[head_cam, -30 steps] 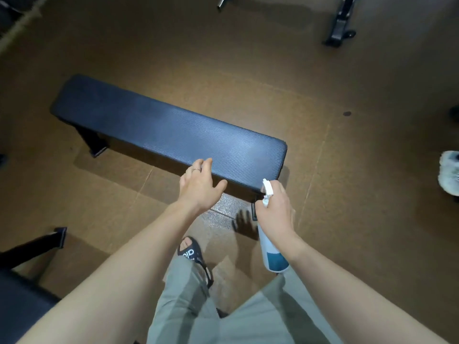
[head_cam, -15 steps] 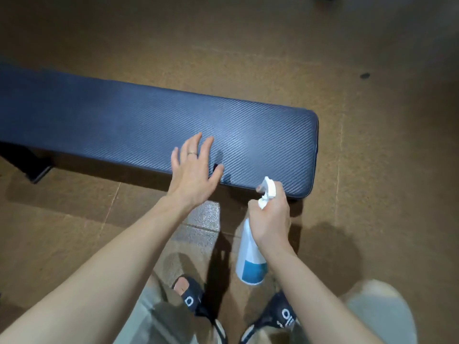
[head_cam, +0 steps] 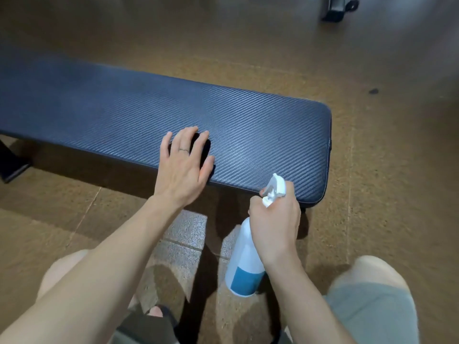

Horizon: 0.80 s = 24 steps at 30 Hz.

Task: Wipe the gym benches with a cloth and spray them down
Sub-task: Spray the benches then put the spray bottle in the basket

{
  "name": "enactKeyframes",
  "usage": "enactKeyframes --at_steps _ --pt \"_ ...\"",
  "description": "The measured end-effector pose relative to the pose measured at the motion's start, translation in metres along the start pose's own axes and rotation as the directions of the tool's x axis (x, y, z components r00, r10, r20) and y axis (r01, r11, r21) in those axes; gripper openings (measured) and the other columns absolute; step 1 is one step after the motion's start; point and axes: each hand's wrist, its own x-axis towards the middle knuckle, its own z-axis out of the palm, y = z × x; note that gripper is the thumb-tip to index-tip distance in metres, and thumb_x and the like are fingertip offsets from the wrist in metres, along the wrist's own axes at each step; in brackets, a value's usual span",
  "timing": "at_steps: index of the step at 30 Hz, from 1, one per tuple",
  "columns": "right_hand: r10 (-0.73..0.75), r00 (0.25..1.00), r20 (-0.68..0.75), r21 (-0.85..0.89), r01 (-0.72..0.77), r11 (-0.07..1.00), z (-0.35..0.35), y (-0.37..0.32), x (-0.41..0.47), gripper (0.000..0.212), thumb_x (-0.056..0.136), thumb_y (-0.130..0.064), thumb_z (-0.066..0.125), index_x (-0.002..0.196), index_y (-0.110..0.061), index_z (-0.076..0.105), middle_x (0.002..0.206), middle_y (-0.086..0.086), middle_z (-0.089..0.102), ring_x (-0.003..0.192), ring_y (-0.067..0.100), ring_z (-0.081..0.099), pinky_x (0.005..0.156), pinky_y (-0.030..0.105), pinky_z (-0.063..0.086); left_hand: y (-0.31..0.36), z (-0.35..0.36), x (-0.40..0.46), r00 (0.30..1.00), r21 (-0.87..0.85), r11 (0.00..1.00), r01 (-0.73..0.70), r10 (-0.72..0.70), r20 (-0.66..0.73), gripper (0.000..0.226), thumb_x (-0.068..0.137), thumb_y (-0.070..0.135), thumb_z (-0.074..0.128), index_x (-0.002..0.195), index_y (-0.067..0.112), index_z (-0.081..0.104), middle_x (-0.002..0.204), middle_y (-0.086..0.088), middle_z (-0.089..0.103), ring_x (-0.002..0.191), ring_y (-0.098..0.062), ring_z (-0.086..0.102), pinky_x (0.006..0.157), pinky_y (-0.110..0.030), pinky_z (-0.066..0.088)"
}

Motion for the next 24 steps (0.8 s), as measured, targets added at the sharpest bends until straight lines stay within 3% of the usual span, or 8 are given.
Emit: enactKeyframes --at_steps 7,11,15,19,24 --pt "-0.056 0.993 0.104 -0.035 0.060 0.998 -0.010 -0.010 -0.005 0.026 0.085 -0.013 0.059 0.102 -0.028 0.045 0.099 -0.004 0.056 0.092 0.022 0.056 0.085 0.044 0.046 0.003 -0.005 0.002 0.997 0.006 1.000 0.022 -0.023 0.070 0.054 0.105 0.047 0.030 0.145 0.014 0.046 0.149 -0.010 0.046 0.141 -0.029 0.040 0.123 -0.051 0.018" --pt "-0.125 0.973 0.195 -0.052 0.137 0.989 -0.003 -0.012 0.000 0.023 0.085 -0.012 0.057 0.097 -0.026 0.044 0.095 -0.005 0.054 0.088 0.022 0.053 0.080 0.043 0.043 0.005 -0.004 0.001 0.999 0.017 0.999 0.037 -0.038 0.039 0.054 0.104 0.047 0.031 0.144 0.013 0.047 0.147 -0.011 0.047 0.139 -0.030 0.042 0.123 -0.050 0.019" --pt "-0.134 0.973 0.189 -0.038 0.144 0.989 -0.002 -0.010 0.008 0.016 0.084 -0.013 0.058 0.093 -0.022 0.047 0.090 -0.002 0.055 0.088 0.025 0.054 0.080 0.045 0.045 0.006 -0.002 0.000 0.999 0.052 0.998 0.044 -0.044 0.015 0.057 0.103 0.050 0.033 0.145 0.013 0.047 0.146 -0.012 0.048 0.138 -0.032 0.044 0.122 -0.054 0.021" --pt "-0.172 0.971 0.168 -0.044 0.181 0.982 0.002 -0.009 0.004 0.024 0.083 -0.012 0.059 0.099 -0.026 0.047 0.096 -0.004 0.056 0.091 0.024 0.054 0.080 0.044 0.045 -0.004 0.002 -0.004 0.996 0.045 0.995 0.094 -0.094 -0.003 0.069 0.100 0.063 0.031 0.146 0.013 0.045 0.148 -0.013 0.045 0.137 -0.035 0.043 0.121 -0.056 0.020" --pt "-0.160 0.982 0.099 -0.052 0.166 0.985 0.023 -0.009 -0.012 0.024 0.084 -0.012 0.057 0.098 -0.027 0.044 0.089 -0.005 0.053 0.080 0.019 0.054 0.076 0.044 0.047 -0.081 -0.004 -0.021 0.988 0.066 0.986 0.151 -0.151 -0.012 0.088 0.090 0.079 0.032 0.145 0.011 0.041 0.146 -0.017 0.043 0.134 -0.039 0.042 0.118 -0.059 0.022"
